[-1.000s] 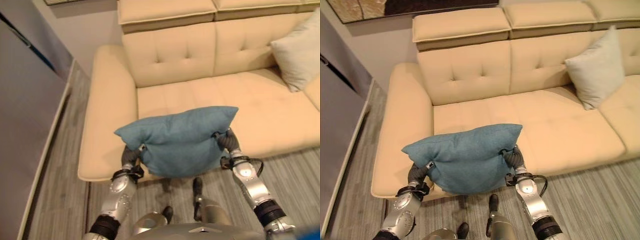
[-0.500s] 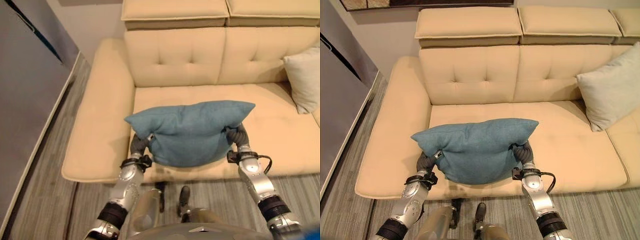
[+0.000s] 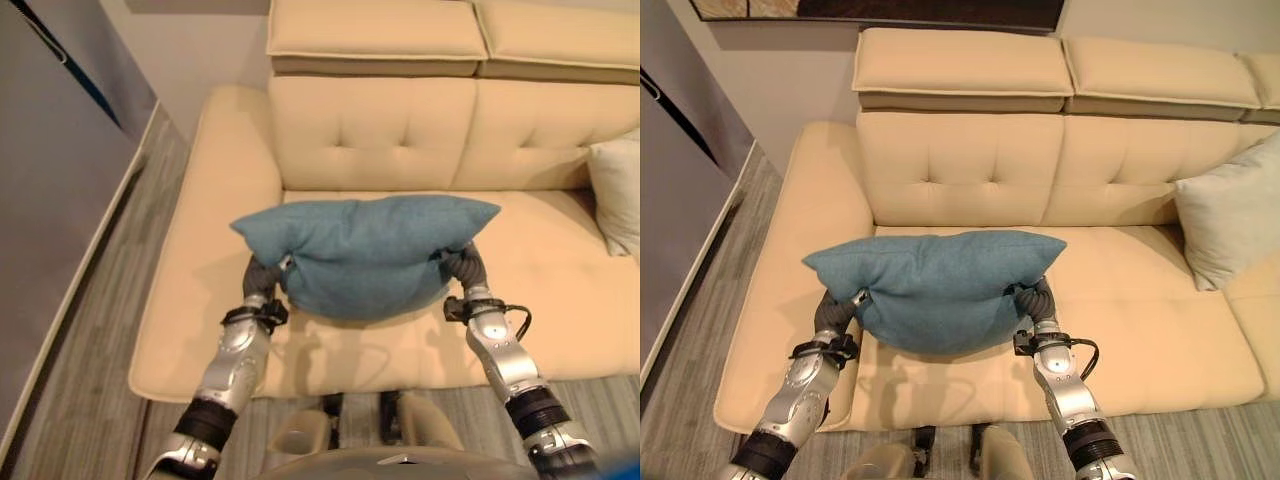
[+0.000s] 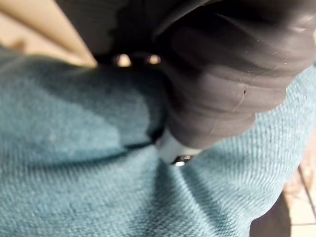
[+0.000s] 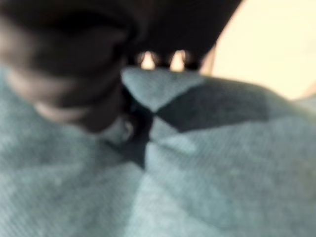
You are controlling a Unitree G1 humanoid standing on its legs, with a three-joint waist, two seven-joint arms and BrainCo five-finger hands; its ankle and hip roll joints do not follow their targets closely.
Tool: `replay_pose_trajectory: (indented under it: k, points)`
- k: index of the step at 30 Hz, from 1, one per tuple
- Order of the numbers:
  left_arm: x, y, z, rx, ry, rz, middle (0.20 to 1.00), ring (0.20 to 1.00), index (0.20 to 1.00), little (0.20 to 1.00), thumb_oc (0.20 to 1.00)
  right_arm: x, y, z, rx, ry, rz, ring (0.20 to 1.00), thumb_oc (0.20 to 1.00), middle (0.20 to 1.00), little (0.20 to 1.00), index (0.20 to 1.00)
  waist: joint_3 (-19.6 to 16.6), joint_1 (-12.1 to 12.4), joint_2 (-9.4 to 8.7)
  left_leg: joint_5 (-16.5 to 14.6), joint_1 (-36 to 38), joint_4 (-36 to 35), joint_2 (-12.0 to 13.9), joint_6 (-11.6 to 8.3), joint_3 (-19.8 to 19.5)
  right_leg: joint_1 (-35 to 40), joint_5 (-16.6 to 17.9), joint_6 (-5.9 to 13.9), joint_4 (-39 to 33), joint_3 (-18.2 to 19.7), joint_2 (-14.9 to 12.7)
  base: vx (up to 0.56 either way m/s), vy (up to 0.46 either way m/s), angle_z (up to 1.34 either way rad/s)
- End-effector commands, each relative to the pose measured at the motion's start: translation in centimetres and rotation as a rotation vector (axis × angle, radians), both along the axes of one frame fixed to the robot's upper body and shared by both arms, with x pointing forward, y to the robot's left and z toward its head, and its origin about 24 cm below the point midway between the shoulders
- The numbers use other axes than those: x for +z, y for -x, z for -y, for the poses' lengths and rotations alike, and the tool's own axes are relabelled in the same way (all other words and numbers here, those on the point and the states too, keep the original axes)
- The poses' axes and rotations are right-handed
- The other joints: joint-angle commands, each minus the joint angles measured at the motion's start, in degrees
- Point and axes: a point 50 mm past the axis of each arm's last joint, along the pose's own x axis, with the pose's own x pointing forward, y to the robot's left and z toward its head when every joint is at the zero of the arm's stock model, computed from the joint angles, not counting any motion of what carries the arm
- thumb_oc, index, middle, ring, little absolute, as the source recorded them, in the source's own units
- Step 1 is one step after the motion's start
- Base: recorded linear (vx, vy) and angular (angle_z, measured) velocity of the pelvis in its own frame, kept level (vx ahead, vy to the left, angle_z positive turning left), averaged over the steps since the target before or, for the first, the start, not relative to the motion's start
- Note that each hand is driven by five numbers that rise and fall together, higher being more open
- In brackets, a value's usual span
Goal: Pick up all the scattered cushions and arrange them neatly on the sofa.
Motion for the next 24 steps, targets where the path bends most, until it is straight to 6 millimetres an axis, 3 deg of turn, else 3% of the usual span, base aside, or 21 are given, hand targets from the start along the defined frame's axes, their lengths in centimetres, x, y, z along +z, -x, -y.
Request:
replay_pose_trajectory:
  k: [1,6,11,18,19,21,24]
  points:
    - [4.8,-1.3,3.0,-0.099,0.000,0.276,0.200,0.200,0.200,0.200,0.200,4.5,-1.6,-1.3,0.045,-0.032,0.237,0.200,0.200,0.200,0.200,0.200,-3.6,-0.2,-2.25,-6.5,-2.0,4.7,1.0,-3.35,-1.8,6.7,7.5,0.39,-11.5,-4.6,-0.2,0.07,-0.132,0.53]
    - [5.4,-1.8,3.7,-0.109,0.007,0.295,0.200,0.200,0.200,0.200,0.200,4.9,-1.7,-1.2,0.051,-0.042,0.248,0.200,0.200,0.200,0.200,0.200,-4.0,-0.6,-2.55,-6.6,-1.7,4.0,2.5,-4.75,-2.4,9.2,7.9,-0.69,-15.6,-7.2,0.1,0.10,-0.120,0.27]
    - [7.3,-2.7,4.9,-0.106,0.037,0.355,0.200,0.200,0.200,0.200,0.200,7.0,-2.6,-2.3,0.080,-0.050,0.326,0.200,0.200,0.200,0.200,0.200,-3.5,-1.1,-2.15,-5.5,-1.7,1.8,3.6,-5.53,-3.1,9.9,7.3,-1.65,-17.3,-8.9,0.8,0.04,-0.073,0.08]
    - [11.0,-4.5,6.2,-0.108,0.031,0.470,0.200,0.200,0.200,0.200,0.200,10.6,-4.4,-4.8,0.130,-0.068,0.446,0.200,0.200,0.200,0.200,0.200,-2.5,-1.4,-0.85,-3.9,-3.4,0.1,3.8,-5.76,-3.1,8.2,7.3,-1.90,-17.6,-9.4,0.8,-0.02,0.006,0.01]
    - [12.2,-5.2,6.5,-0.105,0.016,0.504,0.200,0.200,0.200,0.200,0.200,12.0,-5.1,-5.7,0.150,-0.081,0.486,0.200,0.200,0.200,0.200,0.200,-2.1,-1.4,-0.34,-3.2,-4.5,-0.6,3.7,-5.87,-3.1,6.9,7.6,-1.83,-17.5,-9.4,0.8,-0.05,0.023,0.03]
    - [13.0,-5.5,6.6,-0.102,0.009,0.526,0.200,0.200,0.200,0.200,0.200,12.8,-5.5,-6.2,0.158,-0.085,0.506,0.200,0.200,0.200,0.200,0.200,-1.9,-1.3,-0.14,-2.8,-5.3,-0.7,3.6,-5.94,-3.2,6.0,7.7,-1.77,-17.4,-9.4,0.8,-0.06,0.027,0.01]
    - [16.2,-6.8,6.4,-0.074,-0.026,0.613,0.200,0.200,0.200,0.200,0.200,16.1,-6.8,-7.3,0.173,-0.080,0.591,0.200,0.200,0.200,0.200,0.200,-1.6,-1.3,0.62,-1.2,-8.8,-1.5,3.3,-6.43,-3.1,2.2,8.4,-1.56,-16.9,-9.2,0.7,-0.06,0.041,0.02]
